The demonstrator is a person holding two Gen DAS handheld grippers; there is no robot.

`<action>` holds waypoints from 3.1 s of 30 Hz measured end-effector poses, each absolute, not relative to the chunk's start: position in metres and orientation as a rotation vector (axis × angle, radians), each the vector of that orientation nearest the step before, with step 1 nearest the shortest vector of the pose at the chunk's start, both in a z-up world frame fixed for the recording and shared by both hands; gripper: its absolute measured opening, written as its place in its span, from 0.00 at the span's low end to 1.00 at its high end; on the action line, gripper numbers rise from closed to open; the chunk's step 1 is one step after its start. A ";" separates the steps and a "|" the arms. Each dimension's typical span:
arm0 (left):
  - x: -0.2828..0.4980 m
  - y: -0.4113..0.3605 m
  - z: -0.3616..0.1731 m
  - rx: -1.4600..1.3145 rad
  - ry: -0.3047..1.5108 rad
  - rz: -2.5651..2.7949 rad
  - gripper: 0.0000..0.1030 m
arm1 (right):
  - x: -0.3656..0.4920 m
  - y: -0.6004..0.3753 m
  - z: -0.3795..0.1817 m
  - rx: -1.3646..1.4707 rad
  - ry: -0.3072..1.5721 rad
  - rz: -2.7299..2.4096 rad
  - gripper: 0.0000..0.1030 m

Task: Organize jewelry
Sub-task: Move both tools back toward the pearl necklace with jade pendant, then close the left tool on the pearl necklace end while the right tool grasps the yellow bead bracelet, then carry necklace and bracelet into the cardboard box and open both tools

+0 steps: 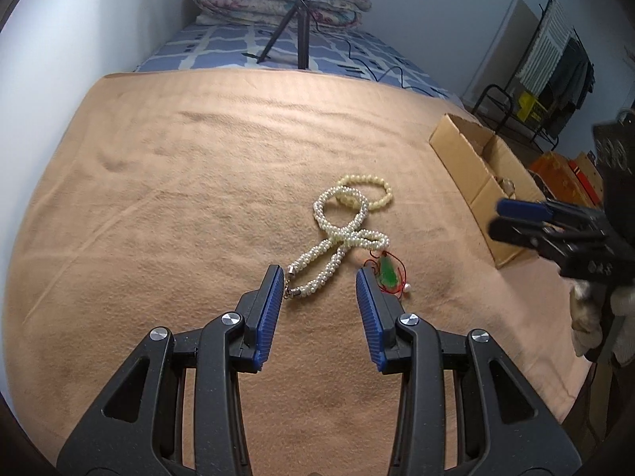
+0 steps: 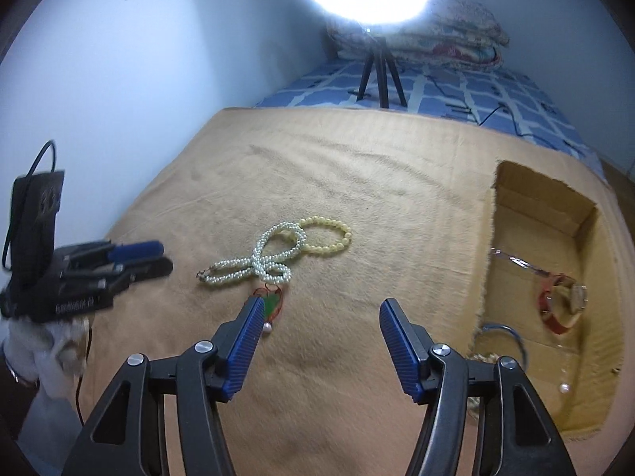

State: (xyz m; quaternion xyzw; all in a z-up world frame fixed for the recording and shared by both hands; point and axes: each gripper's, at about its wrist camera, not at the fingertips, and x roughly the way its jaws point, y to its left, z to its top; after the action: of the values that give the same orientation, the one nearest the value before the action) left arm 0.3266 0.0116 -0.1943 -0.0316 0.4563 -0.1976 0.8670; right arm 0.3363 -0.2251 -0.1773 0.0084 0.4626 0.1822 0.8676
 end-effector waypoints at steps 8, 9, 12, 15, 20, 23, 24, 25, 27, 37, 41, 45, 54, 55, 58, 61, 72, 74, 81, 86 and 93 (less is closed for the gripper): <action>0.332 0.005 -0.210 0.006 0.972 -0.448 0.37 | 0.376 -0.216 -0.200 0.086 1.031 0.342 0.55; 0.332 0.004 -0.213 0.022 0.975 -0.452 0.37 | 0.381 -0.216 -0.203 0.097 1.037 0.334 0.55; 0.332 0.001 -0.219 0.064 0.983 -0.465 0.37 | 0.393 -0.216 -0.210 0.126 1.051 0.316 0.55; 0.334 -0.004 -0.225 0.100 0.991 -0.467 0.37 | 0.404 -0.219 -0.216 0.166 1.067 0.297 0.55; 0.342 -0.012 -0.231 0.135 1.005 -0.475 0.37 | 0.420 -0.223 -0.224 0.229 1.087 0.278 0.55; 0.349 -0.017 -0.233 0.145 1.013 -0.475 0.37 | 0.428 -0.220 -0.228 0.240 1.093 0.274 0.55; 0.351 -0.019 -0.234 0.148 1.015 -0.475 0.37 | 0.430 -0.219 -0.230 0.238 1.097 0.270 0.55; 0.354 -0.022 -0.235 0.158 1.019 -0.473 0.37 | 0.432 -0.219 -0.232 0.239 1.101 0.268 0.55; 0.359 -0.026 -0.239 0.179 1.030 -0.471 0.37 | 0.437 -0.217 -0.237 0.249 1.113 0.260 0.55; 0.377 -0.041 -0.255 0.277 1.061 -0.468 0.37 | 0.458 -0.211 -0.254 0.234 1.138 0.211 0.54; 0.381 -0.046 -0.258 0.312 1.058 -0.477 0.37 | 0.461 -0.199 -0.255 0.121 1.142 0.199 0.41; 0.386 -0.054 -0.258 0.314 1.060 -0.495 0.19 | 0.460 -0.191 -0.256 0.051 1.139 0.203 0.28; 0.375 -0.043 -0.247 0.174 1.027 -0.477 0.07 | 0.452 -0.186 -0.247 0.028 1.118 0.250 0.05; 0.373 -0.039 -0.244 0.144 1.024 -0.478 0.07 | 0.450 -0.187 -0.244 0.030 1.112 0.255 0.05; 0.366 -0.025 -0.232 0.069 1.009 -0.482 0.06 | 0.444 -0.189 -0.236 0.036 1.092 0.269 0.05; 0.360 -0.015 -0.220 0.020 0.989 -0.480 0.06 | 0.435 -0.190 -0.227 0.043 1.071 0.285 0.05; 0.342 0.003 -0.166 -0.095 0.906 -0.487 0.05 | 0.397 -0.199 -0.183 0.052 0.993 0.334 0.05; 0.337 0.005 -0.156 -0.099 0.890 -0.488 0.05 | 0.391 -0.203 -0.176 0.056 0.982 0.341 0.05; 0.323 0.005 -0.122 -0.125 0.832 -0.505 0.05 | 0.362 -0.216 -0.145 0.066 0.929 0.369 0.05; 0.317 -0.004 -0.096 -0.119 0.795 -0.521 0.05 | 0.341 -0.230 -0.122 0.078 0.889 0.378 0.05; 0.311 -0.024 -0.057 -0.100 0.735 -0.551 0.05 | 0.318 -0.252 -0.094 0.082 0.835 0.373 0.05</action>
State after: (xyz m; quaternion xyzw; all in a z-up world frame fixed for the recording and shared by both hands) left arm 0.3113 -0.0235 -0.0569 -0.0482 0.3547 -0.2656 0.8952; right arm 0.3175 -0.2523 -0.0935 0.0395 0.4028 0.1800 0.8965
